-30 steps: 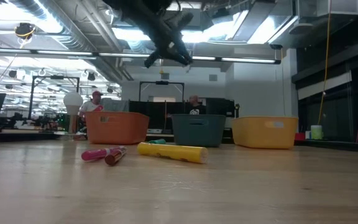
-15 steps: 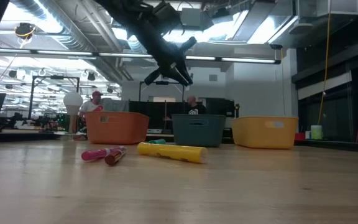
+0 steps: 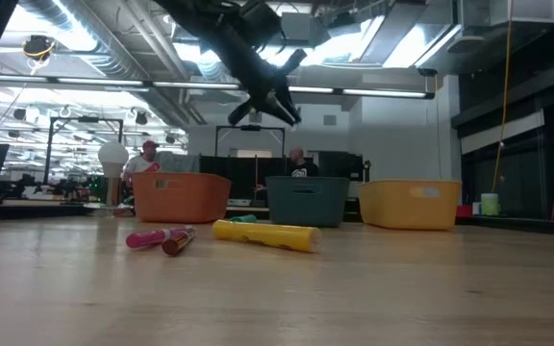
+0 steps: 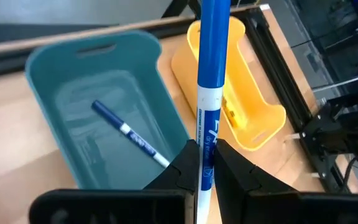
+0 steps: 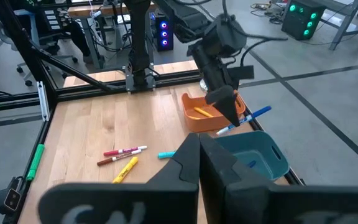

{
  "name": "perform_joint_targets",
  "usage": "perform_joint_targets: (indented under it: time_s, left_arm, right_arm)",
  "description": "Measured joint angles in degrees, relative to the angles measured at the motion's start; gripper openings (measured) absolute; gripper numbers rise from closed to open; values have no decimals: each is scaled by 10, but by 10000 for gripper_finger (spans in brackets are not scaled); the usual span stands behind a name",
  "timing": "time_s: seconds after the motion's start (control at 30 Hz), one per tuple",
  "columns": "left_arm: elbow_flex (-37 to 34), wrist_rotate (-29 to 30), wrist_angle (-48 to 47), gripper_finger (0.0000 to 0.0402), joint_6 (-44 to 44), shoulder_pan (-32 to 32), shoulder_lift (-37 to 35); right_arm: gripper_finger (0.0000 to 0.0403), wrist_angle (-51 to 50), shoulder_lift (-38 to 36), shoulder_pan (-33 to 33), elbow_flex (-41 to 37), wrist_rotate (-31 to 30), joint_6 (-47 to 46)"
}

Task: Pick & Place Markers
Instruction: Put the blue marker pen into the blue bin

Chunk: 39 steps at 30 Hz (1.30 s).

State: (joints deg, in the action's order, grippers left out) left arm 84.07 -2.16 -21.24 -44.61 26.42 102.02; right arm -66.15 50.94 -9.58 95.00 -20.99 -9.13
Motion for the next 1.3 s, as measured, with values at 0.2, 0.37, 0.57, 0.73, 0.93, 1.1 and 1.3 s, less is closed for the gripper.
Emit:
perform_joint_targets:
  time_s: [0.2, 0.37, 0.57, 0.73, 0.93, 1.1, 1.3]
  left_arm:
    - [33, 5, -30, 22, 14, 18, 0]
    - [46, 5, -44, 22, 18, 24, 0]
    - [50, 6, -46, 22, 13, 26, 2]
    - [50, 9, -50, 22, 9, 26, 21]
    - [50, -1, -48, 22, -3, 26, 56]
    - [50, -4, -46, 22, -8, 26, 82]
    - [51, -15, -43, 22, -21, 26, 111]
  right_arm:
    - [0, 0, 0, 0, 0, 0, 1]
    - [0, 0, 0, 0, 0, 0, 1]
    - [0, 0, 0, 0, 0, 0, 2]
    - [0, 0, 0, 0, 0, 0, 4]
    - [0, 0, 0, 0, 0, 0, 4]
    - [0, 0, 0, 0, 0, 0, 3]
    - [0, 0, 0, 0, 0, 0, 1]
